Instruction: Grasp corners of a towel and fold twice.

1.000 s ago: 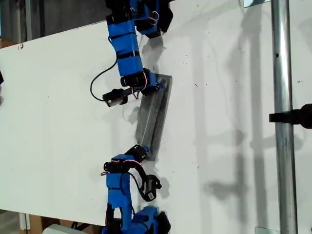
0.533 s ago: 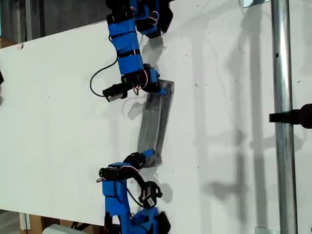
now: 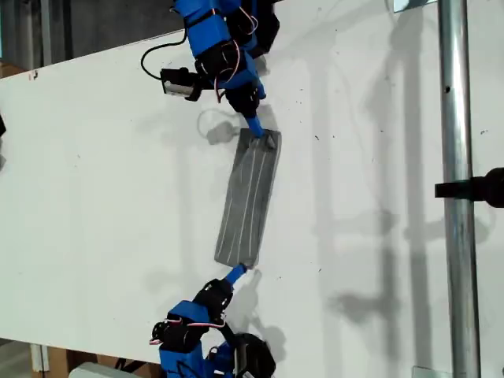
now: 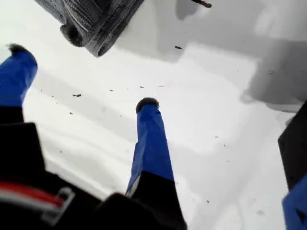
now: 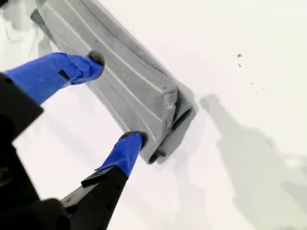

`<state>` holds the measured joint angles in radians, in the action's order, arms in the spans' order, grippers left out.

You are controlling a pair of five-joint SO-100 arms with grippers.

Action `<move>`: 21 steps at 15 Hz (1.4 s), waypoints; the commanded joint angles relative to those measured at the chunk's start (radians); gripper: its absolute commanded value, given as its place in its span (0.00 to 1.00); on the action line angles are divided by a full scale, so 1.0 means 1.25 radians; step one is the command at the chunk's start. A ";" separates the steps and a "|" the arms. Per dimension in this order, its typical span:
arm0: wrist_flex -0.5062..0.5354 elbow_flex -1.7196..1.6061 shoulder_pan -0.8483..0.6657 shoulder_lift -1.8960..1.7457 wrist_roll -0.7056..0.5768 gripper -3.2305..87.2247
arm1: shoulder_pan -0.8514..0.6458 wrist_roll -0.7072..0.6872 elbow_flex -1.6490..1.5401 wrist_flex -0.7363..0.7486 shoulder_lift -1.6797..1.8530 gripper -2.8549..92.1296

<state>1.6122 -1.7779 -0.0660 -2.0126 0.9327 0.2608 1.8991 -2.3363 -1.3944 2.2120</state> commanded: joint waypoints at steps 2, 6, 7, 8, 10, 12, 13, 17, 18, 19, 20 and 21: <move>-0.031 -0.063 0.075 -0.067 0.054 0.33 | -0.006 0.103 -0.182 0.295 0.027 0.47; -0.011 -0.102 0.075 -0.123 0.077 0.32 | -0.086 0.086 -0.183 0.499 -0.139 0.47; -0.005 -0.104 0.077 -0.126 0.082 0.32 | -0.120 0.054 -0.173 0.562 -0.194 0.46; 0.000 -0.110 0.080 -0.128 0.087 0.32 | -0.155 0.005 -0.147 0.601 -0.232 0.46; 0.002 -0.113 0.096 -0.130 0.092 0.32 | -0.214 -0.072 -0.131 0.740 -0.297 0.43; 0.013 -0.117 0.109 -0.144 0.103 0.32 | -0.261 -0.189 -0.117 0.816 -0.337 0.35; 0.015 -0.131 0.115 -0.162 0.112 0.32 | -0.276 -0.234 -0.118 0.819 -0.341 0.29; 0.013 -0.210 0.119 -0.290 0.136 0.31 | -0.242 -0.307 -0.099 0.509 -0.198 0.06; 0.012 -0.232 0.117 -0.335 0.141 0.31 | -0.207 -0.286 -0.085 0.353 -0.106 0.05; 0.012 -0.250 0.113 -0.379 0.144 0.31 | -0.157 -0.241 -0.071 0.215 0.007 0.04; 0.010 -0.259 0.112 -0.412 0.139 0.31 | -0.101 -0.183 -0.059 0.108 0.120 0.03; 0.007 -0.260 0.109 -0.420 0.131 0.31 | -0.056 -0.136 -0.054 0.067 0.196 0.03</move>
<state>1.6276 -2.1092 0.0782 -2.5081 1.1045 0.1319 1.6644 -2.4636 -1.2072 2.3040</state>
